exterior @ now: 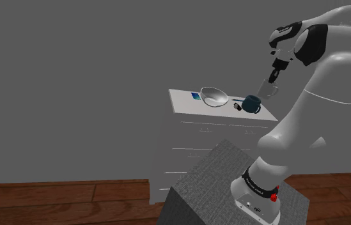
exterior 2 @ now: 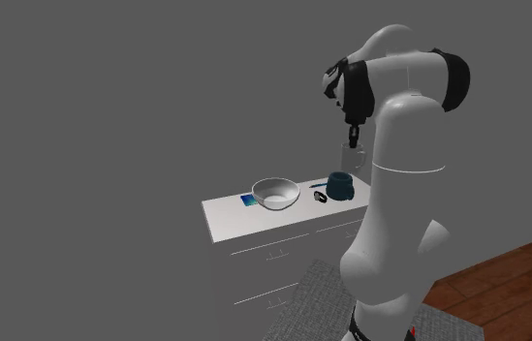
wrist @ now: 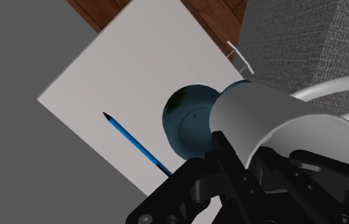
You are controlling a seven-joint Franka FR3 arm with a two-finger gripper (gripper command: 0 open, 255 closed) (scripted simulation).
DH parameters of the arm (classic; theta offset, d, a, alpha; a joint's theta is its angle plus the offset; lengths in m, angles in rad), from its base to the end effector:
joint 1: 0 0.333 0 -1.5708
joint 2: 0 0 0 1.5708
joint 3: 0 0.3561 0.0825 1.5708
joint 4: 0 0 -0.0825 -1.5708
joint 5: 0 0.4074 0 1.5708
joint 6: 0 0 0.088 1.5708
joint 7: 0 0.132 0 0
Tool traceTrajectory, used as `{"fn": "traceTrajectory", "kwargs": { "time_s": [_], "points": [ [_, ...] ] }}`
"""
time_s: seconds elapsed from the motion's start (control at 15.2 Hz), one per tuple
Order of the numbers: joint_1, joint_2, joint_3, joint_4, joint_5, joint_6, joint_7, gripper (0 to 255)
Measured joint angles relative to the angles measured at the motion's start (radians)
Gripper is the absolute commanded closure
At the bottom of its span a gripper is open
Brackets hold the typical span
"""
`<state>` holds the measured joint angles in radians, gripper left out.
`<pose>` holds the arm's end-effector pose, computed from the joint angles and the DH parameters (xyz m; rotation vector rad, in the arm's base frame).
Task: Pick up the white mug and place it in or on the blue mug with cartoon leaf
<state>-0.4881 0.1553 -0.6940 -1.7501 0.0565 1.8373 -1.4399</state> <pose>0.2598 -0.5654 0.4995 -3.0979 -0.3836 0.0804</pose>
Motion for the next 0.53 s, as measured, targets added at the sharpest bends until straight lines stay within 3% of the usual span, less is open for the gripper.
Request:
{"fn": "traceTrajectory", "kwargs": {
  "time_s": [0.53],
  "points": [
    [-0.001,0.02,0.004,-0.077,0.015,0.092,-0.006,255]
  ]
}}
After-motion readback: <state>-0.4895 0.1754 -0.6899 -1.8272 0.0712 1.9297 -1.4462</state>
